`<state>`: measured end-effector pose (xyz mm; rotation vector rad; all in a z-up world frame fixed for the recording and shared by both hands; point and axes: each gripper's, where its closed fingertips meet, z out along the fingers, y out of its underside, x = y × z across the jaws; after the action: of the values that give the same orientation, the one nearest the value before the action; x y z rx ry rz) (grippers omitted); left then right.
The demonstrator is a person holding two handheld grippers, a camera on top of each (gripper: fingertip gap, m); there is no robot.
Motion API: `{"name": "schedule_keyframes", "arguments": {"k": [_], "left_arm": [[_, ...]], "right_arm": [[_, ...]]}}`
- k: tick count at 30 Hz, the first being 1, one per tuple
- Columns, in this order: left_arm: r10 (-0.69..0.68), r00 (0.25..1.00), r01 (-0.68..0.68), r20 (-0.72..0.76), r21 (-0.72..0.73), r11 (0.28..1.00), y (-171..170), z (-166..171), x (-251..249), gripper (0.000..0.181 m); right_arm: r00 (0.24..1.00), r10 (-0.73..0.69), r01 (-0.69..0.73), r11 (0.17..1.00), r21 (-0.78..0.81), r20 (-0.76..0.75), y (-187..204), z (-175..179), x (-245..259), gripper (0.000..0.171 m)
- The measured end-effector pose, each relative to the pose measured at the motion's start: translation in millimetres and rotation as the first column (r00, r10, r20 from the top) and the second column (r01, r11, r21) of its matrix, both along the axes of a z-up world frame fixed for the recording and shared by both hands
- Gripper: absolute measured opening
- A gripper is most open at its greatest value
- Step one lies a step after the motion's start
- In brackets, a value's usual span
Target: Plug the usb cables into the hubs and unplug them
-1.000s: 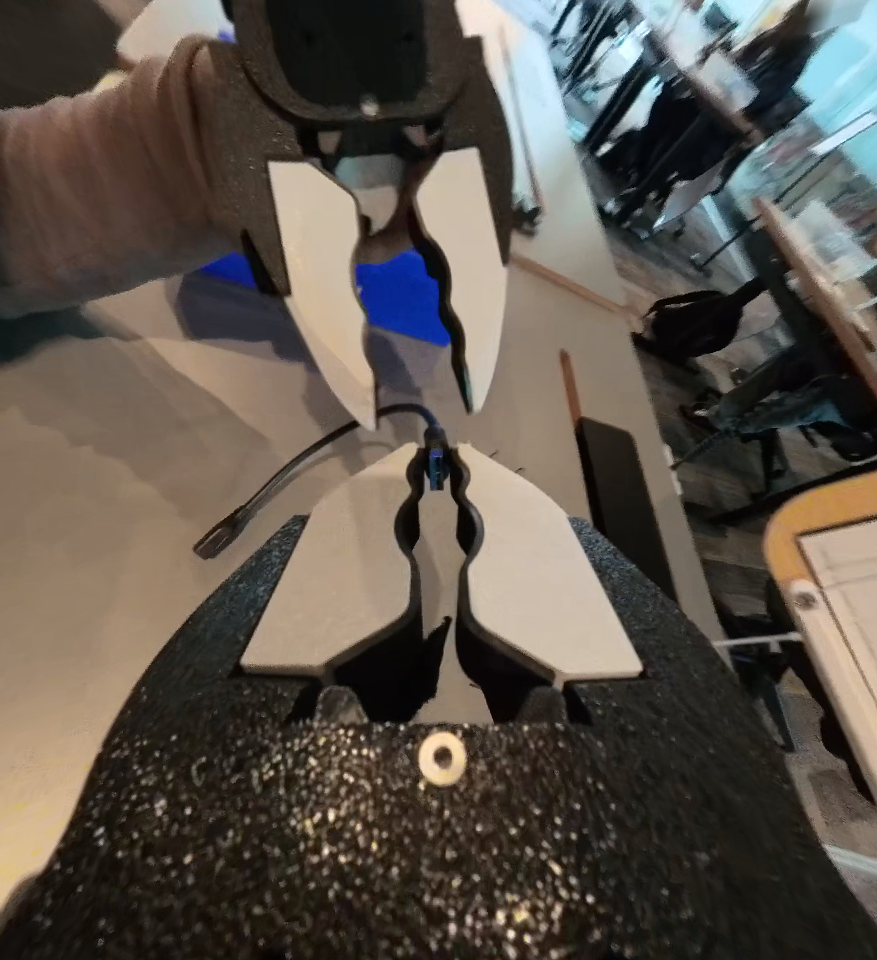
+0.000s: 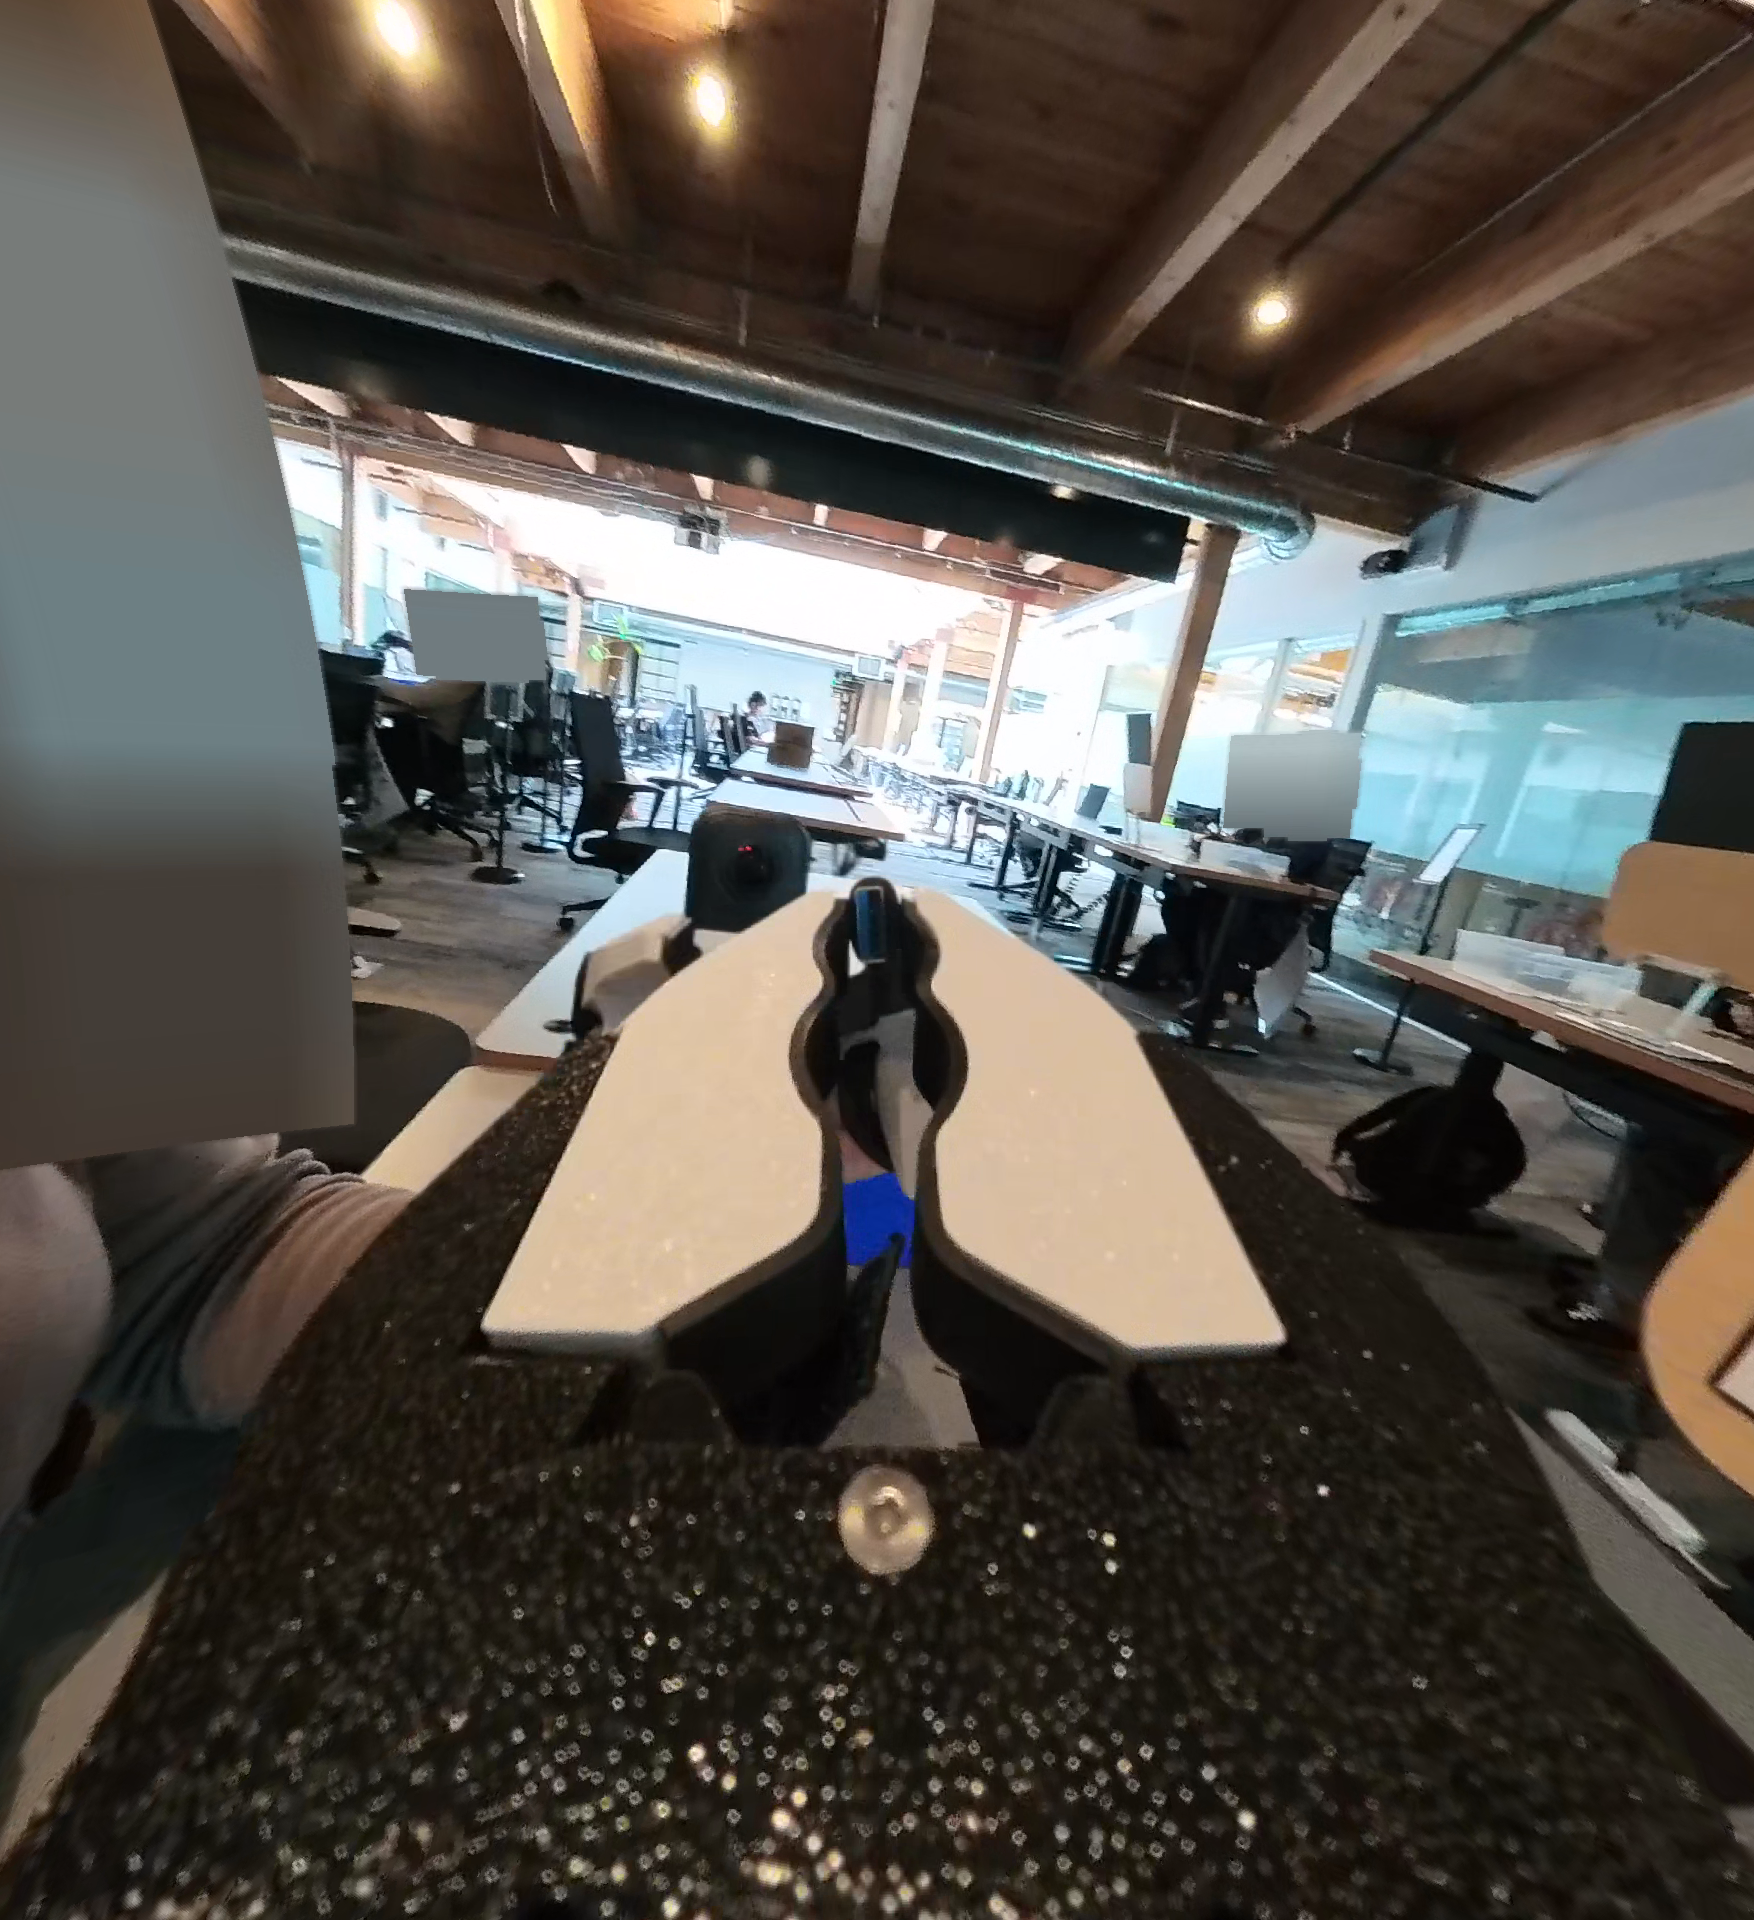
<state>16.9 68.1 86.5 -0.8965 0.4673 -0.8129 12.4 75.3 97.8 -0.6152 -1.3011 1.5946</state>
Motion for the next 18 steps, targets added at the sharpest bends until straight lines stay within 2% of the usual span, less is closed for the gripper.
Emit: {"name": "schedule_keyframes", "arguments": {"k": [7,8,9,10,18], "left_arm": [[0.004,0.999,-0.002,-0.038,0.07,0.998,-10,0,-1,0.022],[0.01,0.999,-0.006,-0.053,0.077,0.997,-11,-1,0,0.01],[0.018,0.998,-0.013,-0.063,0.082,0.997,-12,-2,0,0.013],[0.019,0.997,-0.012,-0.076,0.089,0.996,-13,-2,0,0.008],[-0.044,0.987,0.056,-0.153,0.075,0.996,-20,-7,8,0.021]], "right_arm": [[0.994,0.105,-0.104,0.994,0.036,-0.024,-17,-8,2,0.008],[0.993,0.118,-0.117,0.992,0.046,-0.026,-19,-9,3,0.008],[0.991,0.13,-0.128,0.99,0.054,-0.027,-21,-10,5,0.008],[0.991,0.134,-0.132,0.989,0.062,-0.027,-22,-10,5,0.008],[0.988,0.155,-0.153,0.98,0.125,-0.01,-25,-16,9,0.008]]}}
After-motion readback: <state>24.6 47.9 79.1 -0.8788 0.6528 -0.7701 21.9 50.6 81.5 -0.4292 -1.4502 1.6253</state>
